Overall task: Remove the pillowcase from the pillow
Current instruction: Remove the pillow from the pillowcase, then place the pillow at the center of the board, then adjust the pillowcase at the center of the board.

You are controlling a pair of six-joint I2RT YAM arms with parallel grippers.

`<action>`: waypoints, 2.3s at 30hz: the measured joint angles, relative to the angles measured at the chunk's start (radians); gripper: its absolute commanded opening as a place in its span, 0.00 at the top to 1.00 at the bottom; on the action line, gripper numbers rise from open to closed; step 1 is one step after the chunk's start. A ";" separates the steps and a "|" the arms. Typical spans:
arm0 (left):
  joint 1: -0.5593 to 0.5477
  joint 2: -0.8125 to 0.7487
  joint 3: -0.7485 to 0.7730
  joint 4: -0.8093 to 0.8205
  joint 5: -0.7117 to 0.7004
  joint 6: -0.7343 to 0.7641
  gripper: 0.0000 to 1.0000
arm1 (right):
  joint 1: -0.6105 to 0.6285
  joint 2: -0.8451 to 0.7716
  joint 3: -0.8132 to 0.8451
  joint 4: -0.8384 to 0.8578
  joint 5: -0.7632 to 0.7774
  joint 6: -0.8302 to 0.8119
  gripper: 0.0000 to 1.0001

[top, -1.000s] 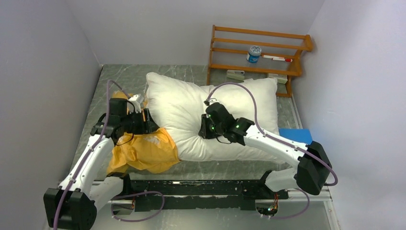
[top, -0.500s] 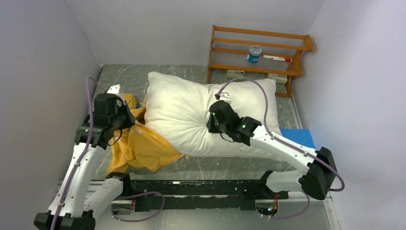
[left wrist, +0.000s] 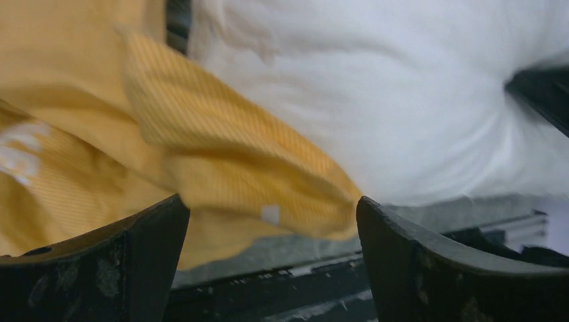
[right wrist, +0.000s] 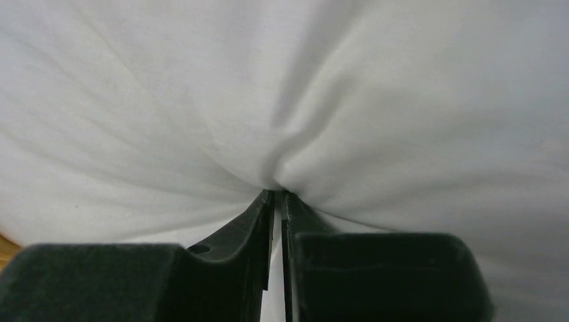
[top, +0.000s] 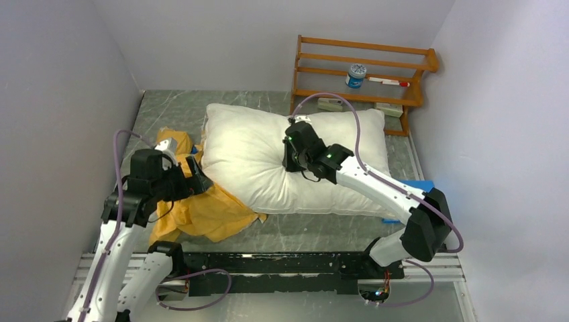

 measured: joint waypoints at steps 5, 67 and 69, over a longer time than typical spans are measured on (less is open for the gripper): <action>0.000 -0.099 -0.114 0.026 0.139 -0.112 0.56 | -0.004 0.019 0.014 0.002 -0.044 -0.039 0.85; -0.005 0.002 -0.106 0.008 -0.202 -0.112 0.27 | 0.232 -0.124 -0.002 0.428 0.501 -0.542 1.00; -0.005 0.106 -0.116 0.070 -0.141 -0.091 0.20 | 0.224 -0.116 0.013 0.362 0.473 -0.471 1.00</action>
